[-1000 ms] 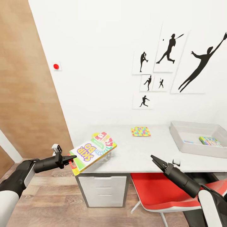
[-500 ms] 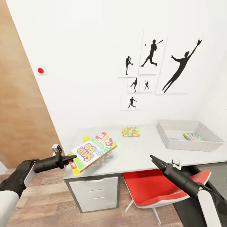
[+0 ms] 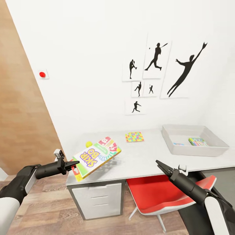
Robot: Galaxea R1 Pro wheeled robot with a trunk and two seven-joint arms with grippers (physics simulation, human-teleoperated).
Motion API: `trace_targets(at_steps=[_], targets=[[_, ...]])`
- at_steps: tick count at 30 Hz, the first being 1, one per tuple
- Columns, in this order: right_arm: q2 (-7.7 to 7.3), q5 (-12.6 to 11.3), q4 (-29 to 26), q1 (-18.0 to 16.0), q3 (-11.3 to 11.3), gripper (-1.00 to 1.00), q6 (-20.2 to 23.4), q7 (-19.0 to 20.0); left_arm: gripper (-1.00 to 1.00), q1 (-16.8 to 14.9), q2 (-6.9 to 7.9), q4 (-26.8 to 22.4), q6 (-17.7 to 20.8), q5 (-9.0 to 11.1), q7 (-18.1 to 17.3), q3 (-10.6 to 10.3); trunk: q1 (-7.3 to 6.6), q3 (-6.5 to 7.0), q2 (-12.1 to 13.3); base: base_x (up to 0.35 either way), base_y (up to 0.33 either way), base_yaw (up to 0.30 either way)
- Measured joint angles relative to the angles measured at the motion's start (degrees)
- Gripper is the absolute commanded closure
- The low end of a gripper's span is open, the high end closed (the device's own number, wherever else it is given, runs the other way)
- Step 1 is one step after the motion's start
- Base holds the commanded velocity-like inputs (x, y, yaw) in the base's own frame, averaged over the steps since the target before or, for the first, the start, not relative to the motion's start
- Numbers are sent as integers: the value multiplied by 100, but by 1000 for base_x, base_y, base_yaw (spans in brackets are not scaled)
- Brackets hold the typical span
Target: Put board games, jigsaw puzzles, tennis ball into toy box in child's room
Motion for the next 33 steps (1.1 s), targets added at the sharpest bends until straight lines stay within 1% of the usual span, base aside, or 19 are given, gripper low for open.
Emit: trace_targets(at_steps=[4,16,33], targets=[[2,-1,-1,1,6,-100,-4,0,100,-1,-1,1,0,0,0,0,-88,83,161,0,0,-113],[-14,-1,-1,2,22,-100,-5,-5,100,-1,-1,2,0,-1,5,-1,-353,379,644,0,0,-202],[-48,0,7,2,0,-100,-5,-8,100,-1,-8,2,0,-17,15,-1,-353,497,646,0,0,-210]])
